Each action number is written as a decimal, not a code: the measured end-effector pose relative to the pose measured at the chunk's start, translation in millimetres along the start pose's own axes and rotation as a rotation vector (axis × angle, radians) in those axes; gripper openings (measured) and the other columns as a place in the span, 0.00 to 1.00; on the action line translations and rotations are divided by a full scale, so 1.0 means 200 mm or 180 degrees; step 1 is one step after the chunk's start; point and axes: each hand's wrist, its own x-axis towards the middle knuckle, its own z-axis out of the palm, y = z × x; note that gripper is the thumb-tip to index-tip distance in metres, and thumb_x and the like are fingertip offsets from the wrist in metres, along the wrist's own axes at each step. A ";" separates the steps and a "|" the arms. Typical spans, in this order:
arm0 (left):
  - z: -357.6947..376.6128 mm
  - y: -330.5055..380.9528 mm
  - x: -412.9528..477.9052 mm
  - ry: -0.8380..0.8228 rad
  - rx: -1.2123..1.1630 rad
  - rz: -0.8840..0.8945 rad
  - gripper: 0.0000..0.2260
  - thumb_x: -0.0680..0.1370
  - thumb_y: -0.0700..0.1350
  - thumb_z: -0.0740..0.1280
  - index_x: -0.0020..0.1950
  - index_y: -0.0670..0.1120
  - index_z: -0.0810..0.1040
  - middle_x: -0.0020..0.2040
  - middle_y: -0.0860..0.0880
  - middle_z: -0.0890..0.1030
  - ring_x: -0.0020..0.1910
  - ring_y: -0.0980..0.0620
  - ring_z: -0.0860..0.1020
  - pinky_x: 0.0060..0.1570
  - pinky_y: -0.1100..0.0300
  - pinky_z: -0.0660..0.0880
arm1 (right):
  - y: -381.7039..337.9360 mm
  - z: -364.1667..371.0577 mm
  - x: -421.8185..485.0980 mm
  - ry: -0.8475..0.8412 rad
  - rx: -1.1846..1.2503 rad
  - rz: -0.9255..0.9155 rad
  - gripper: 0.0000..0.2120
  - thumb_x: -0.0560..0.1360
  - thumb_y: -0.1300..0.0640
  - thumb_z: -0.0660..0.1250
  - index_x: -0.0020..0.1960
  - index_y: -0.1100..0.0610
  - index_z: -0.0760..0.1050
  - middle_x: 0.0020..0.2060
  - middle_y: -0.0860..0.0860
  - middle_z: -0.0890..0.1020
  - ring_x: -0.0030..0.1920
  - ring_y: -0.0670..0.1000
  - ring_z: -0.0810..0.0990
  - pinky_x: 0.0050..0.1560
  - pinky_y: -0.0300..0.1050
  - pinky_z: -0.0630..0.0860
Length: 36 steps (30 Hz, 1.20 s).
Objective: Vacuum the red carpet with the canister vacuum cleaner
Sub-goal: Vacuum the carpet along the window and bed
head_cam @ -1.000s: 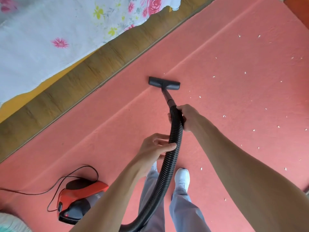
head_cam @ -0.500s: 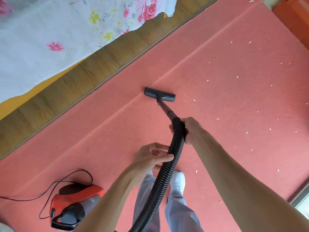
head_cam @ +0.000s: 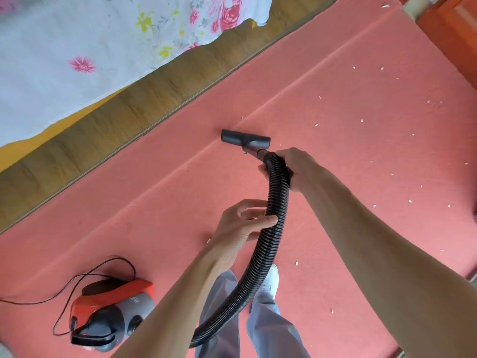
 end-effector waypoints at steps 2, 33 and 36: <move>-0.02 0.01 -0.01 0.0062 -0.0053 0.0048 0.16 0.71 0.41 0.78 0.58 0.44 0.83 0.52 0.42 0.86 0.49 0.46 0.84 0.57 0.46 0.79 | -0.01 0.04 -0.02 -0.0036 0.0029 0.0003 0.09 0.80 0.66 0.57 0.58 0.68 0.70 0.46 0.64 0.77 0.35 0.57 0.80 0.34 0.47 0.81; -0.52 0.16 0.10 0.0526 0.0223 -0.0541 0.16 0.63 0.46 0.80 0.48 0.43 0.84 0.48 0.40 0.86 0.47 0.42 0.83 0.50 0.50 0.75 | 0.23 0.39 0.40 0.0077 -0.0149 0.0390 0.13 0.81 0.59 0.61 0.62 0.67 0.70 0.46 0.62 0.78 0.33 0.58 0.80 0.31 0.49 0.80; -0.52 0.21 0.14 0.0644 0.0083 -0.0495 0.14 0.65 0.43 0.80 0.48 0.42 0.83 0.47 0.40 0.86 0.45 0.43 0.81 0.52 0.47 0.75 | 0.16 0.46 0.43 0.0005 -0.0080 0.0297 0.13 0.81 0.59 0.62 0.61 0.67 0.69 0.42 0.62 0.78 0.33 0.58 0.80 0.36 0.52 0.80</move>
